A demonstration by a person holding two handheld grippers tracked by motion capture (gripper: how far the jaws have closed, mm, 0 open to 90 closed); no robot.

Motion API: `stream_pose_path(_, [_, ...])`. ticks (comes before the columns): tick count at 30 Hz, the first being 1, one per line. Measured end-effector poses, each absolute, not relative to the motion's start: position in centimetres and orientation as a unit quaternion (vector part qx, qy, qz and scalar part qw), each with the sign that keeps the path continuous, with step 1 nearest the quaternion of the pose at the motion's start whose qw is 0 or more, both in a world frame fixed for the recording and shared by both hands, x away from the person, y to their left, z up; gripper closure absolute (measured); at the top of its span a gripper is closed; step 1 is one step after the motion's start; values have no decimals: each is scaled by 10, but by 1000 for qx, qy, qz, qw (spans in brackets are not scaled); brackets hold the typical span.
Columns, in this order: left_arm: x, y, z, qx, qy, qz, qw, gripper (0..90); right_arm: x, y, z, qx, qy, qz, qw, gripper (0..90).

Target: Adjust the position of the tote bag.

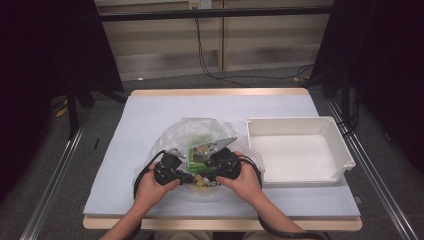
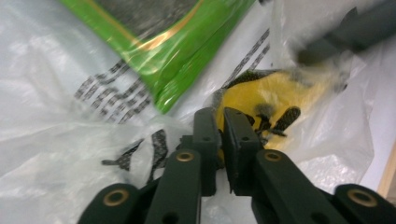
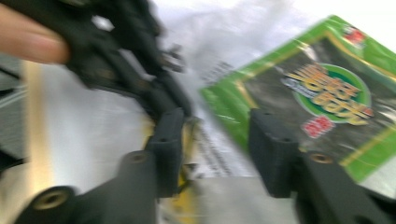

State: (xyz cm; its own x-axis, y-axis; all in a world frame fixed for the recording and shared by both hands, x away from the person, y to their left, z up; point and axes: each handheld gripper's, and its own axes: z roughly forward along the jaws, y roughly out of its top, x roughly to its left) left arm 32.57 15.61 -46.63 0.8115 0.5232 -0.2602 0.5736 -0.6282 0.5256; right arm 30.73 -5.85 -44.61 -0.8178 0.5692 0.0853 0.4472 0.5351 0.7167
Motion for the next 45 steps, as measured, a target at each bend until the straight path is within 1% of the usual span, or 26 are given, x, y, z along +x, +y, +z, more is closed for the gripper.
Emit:
stream_pose_path(1, [326, 159, -466, 901, 307, -41, 304, 857, 307, -60, -449, 305, 872, 374, 85, 676])
stream_pose_path(3, [325, 164, -466, 898, 315, -39, 306, 869, 307, -67, -457, 315, 873, 363, 84, 742])
stream_pose_path(5, [326, 169, -466, 897, 319, -39, 303, 875, 302, -75, -462, 320, 879, 337, 105, 790])
stream_pose_path(6, [327, 172, -466, 899, 316, -40, 300, 876, 301, -78, -464, 321, 880, 335, 107, 802])
stream_pose_path(10, [327, 171, -466, 897, 323, -37, 300, 882, 295, -89, -470, 335, 882, 311, 117, 829])
stream_pose_path(13, [327, 171, -466, 893, 329, -41, 303, 884, 292, -93, -473, 348, 875, 317, 115, 830])
stream_pose_path(16, [327, 173, -466, 896, 328, -42, 297, 888, 288, -91, -473, 336, 881, 304, 134, 835])
stream_pose_path(19, [327, 174, -465, 898, 325, -38, 293, 889, 289, -95, -473, 352, 874, 313, 116, 844])
stream_pose_path(22, [327, 175, -464, 897, 325, -35, 298, 885, 289, -97, -473, 347, 876, 313, 119, 844])
stream_pose_path(24, [328, 175, -460, 897, 319, -35, 304, 861, 289, -95, -473, 349, 875, 314, 119, 842])
stream_pose_path(25, [328, 175, -458, 894, 320, -35, 310, 834, 289, -95, -472, 347, 876, 312, 119, 841])
stream_pose_path(27, [327, 171, -451, 879, 334, -35, 337, 754, 288, -93, -470, 345, 875, 320, 112, 837])
stream_pose_path(29, [328, 171, -442, 880, 326, -30, 345, 713, 288, -91, -465, 343, 874, 328, 109, 833])
stream_pose_path(31, [328, 167, -434, 876, 329, -20, 353, 609, 289, -89, -459, 335, 874, 334, 110, 830])
stream_pose_path(34, [328, 165, -426, 873, 324, -21, 363, 534, 291, -85, -451, 329, 873, 346, 105, 828])
stream_pose_path(39, [330, 158, -412, 874, 312, -3, 373, 479, 297, -81, -441, 329, 870, 354, 102, 820])
stream_pose_path(41, [335, 156, -408, 873, 311, 10, 375, 489, 300, -80, -437, 328, 869, 355, 106, 806])
stream_pose_path(43, [344, 156, -405, 872, 314, 11, 375, 501, 304, -79, -433, 330, 866, 360, 106, 804])
stream_pose_path(45, [352, 157, -405, 869, 322, 25, 375, 512, 310, -80, -431, 339, 864, 356, 113, 808])
